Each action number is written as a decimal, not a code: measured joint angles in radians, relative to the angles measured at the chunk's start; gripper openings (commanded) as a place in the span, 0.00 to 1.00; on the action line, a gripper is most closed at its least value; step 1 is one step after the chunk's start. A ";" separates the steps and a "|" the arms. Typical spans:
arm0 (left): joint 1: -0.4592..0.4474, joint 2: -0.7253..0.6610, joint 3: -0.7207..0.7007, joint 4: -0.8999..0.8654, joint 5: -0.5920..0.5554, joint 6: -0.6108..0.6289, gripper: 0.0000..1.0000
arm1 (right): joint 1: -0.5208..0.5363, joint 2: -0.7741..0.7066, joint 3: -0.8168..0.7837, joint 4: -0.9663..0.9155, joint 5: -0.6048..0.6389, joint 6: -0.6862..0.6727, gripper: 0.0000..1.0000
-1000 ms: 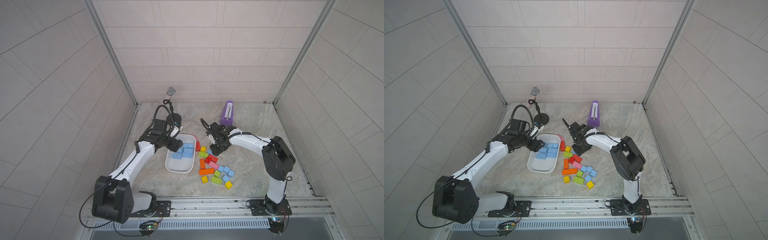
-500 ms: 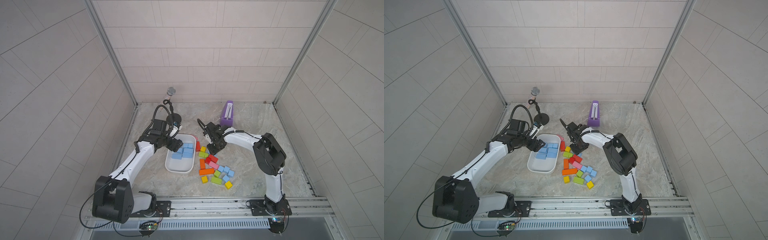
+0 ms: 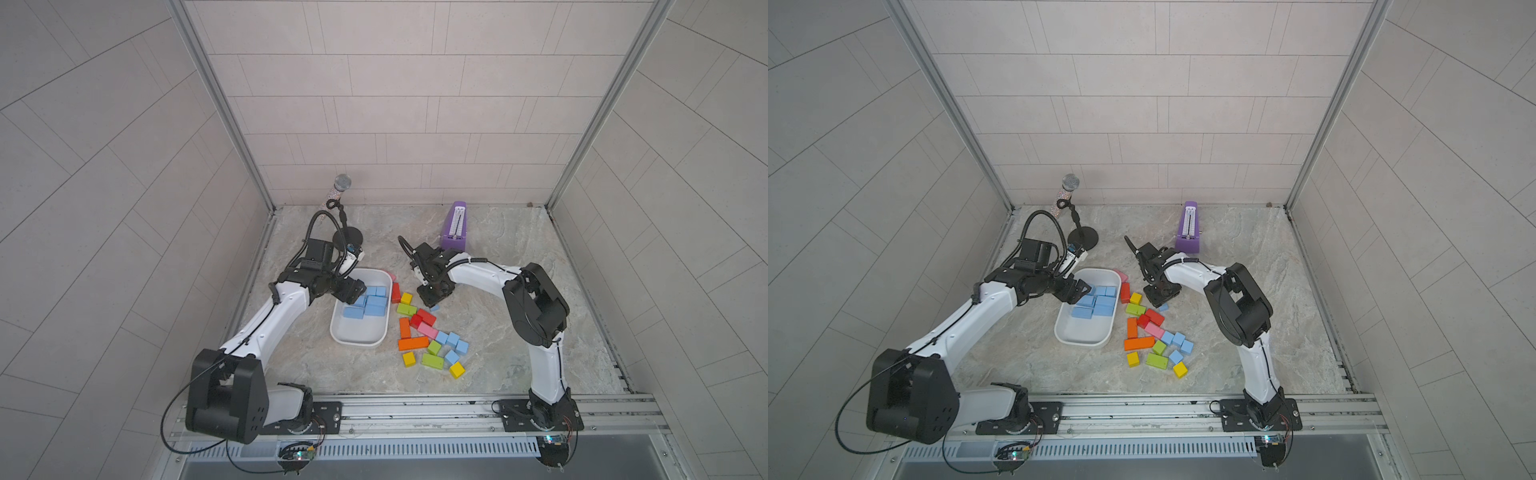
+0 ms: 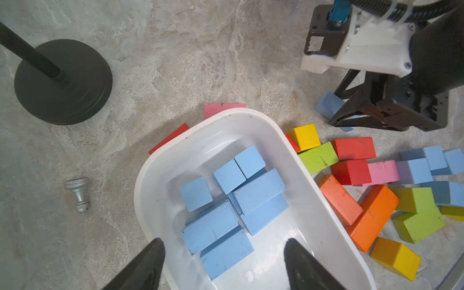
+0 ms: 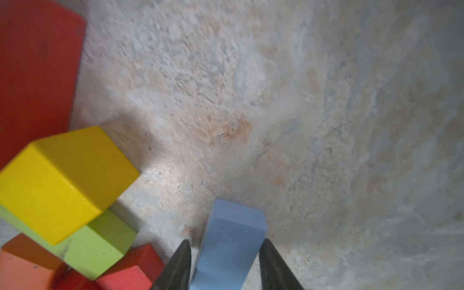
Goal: Pick out the blue building blocks
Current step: Pick up the building block from the center of the board.
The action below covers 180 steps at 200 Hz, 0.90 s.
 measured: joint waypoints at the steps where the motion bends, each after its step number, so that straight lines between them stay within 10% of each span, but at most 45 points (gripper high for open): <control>1: 0.000 0.000 0.000 0.000 0.000 0.000 0.80 | 0.000 0.000 0.000 0.000 0.000 0.000 0.47; 105: 0.000 0.002 -0.024 0.030 0.047 -0.012 0.78 | 0.015 -0.039 -0.073 0.054 0.007 0.042 0.15; 180: 0.000 0.001 -0.141 0.270 0.380 -0.200 0.75 | 0.018 -0.578 -0.452 0.487 -0.187 0.043 0.13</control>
